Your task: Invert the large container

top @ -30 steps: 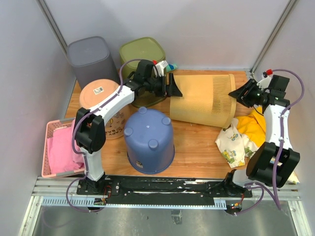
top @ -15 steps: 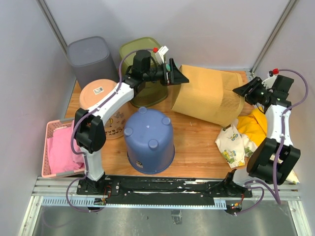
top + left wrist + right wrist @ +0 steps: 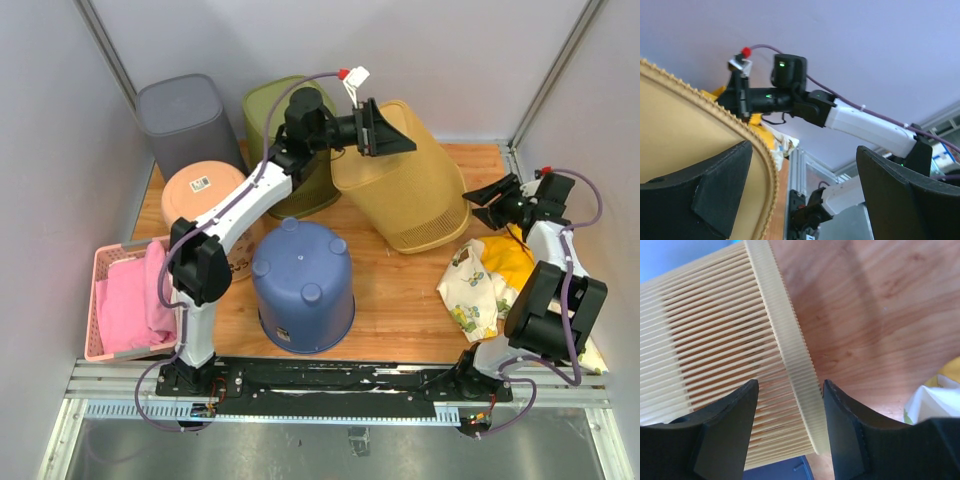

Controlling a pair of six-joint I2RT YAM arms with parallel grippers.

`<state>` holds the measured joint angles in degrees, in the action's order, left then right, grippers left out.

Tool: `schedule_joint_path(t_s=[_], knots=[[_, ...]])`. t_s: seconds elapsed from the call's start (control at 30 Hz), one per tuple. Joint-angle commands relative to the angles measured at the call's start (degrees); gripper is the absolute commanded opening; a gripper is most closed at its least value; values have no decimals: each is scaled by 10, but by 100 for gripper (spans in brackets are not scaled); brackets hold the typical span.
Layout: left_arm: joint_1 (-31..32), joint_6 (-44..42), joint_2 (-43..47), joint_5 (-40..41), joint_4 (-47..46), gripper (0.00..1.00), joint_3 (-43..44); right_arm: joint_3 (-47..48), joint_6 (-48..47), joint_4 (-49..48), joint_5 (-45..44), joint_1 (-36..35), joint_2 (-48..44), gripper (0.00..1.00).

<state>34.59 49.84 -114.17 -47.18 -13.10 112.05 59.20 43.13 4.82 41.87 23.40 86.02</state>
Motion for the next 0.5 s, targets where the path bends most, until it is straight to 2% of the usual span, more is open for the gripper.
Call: schedule_joint_path(t_s=[0.0, 0.3, 0.47], knots=[[40, 29, -51, -44, -8, 91, 13, -8, -5, 55, -41, -27, 18, 61], [51, 36, -88, -40, -4, 90, 60, 50, -69, 174, -147, -30, 1, 64], [51, -48, -57, -14, 105, 92, 99, 129, -115, 293, -271, -30, -47, 66]])
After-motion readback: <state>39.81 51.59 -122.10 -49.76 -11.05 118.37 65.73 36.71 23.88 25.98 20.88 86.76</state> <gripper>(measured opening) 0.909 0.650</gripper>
